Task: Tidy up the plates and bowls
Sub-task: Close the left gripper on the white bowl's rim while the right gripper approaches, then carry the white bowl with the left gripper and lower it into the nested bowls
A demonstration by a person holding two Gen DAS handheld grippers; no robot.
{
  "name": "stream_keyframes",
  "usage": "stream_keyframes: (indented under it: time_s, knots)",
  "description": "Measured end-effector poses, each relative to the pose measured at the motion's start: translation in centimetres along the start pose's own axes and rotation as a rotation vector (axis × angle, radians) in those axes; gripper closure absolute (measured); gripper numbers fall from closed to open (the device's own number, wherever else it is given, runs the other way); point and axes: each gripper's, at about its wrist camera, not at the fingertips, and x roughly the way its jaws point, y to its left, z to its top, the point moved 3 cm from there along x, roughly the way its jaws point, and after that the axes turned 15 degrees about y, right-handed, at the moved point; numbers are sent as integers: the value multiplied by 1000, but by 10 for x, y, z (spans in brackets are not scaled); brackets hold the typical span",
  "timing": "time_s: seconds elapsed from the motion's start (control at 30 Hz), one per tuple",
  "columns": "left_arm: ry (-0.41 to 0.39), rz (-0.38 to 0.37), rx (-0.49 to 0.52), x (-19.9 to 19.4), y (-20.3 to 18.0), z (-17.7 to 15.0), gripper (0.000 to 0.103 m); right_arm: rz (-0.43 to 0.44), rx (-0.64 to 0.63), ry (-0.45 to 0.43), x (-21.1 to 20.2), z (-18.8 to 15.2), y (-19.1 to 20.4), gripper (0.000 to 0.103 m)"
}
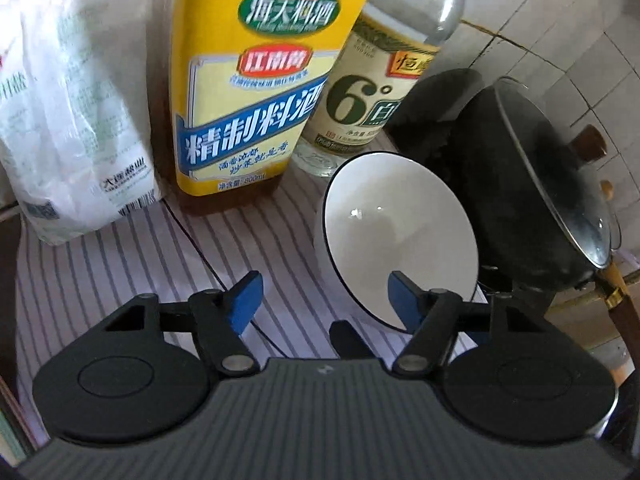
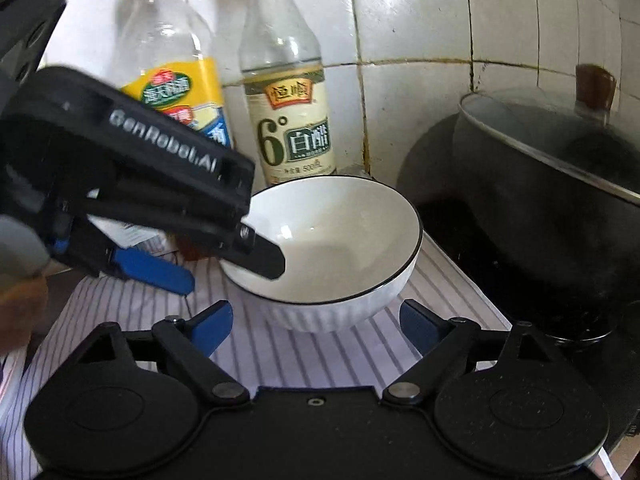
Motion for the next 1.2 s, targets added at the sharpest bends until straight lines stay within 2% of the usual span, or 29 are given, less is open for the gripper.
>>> stream_keyframes:
  time_s: [0.1,0.17,0.27,0.3,0.4,0.67,0.87,1.2]
  knots:
    - [11,-16,-51,9,5,2,52,-5,2,10,9,3,-3,10]
    - [29,-35,-67,16,6,4,65,5,-5,7,12,5,-2,10]
    - [113,-96,-129,21,8,5,81,18,-2,25,11,8,0,10]
    - [116,-86,-127,19,6,6,83,25,-3,26,9,8,1,10]
    - [93,-38,-81,13,-2,7,84,15,-23,8,4,8,4,9]
    - [95,-9,-3,1,-4,-9,85,62,-26,-8,0,-5,4,7]
    - [132,-47,15,-13,4,-25,85,63,-101,-15,-10,-17,10,3]
    - [125,3,48,-45,4,-54,85,116,-129,-80,-30,-36,24,1]
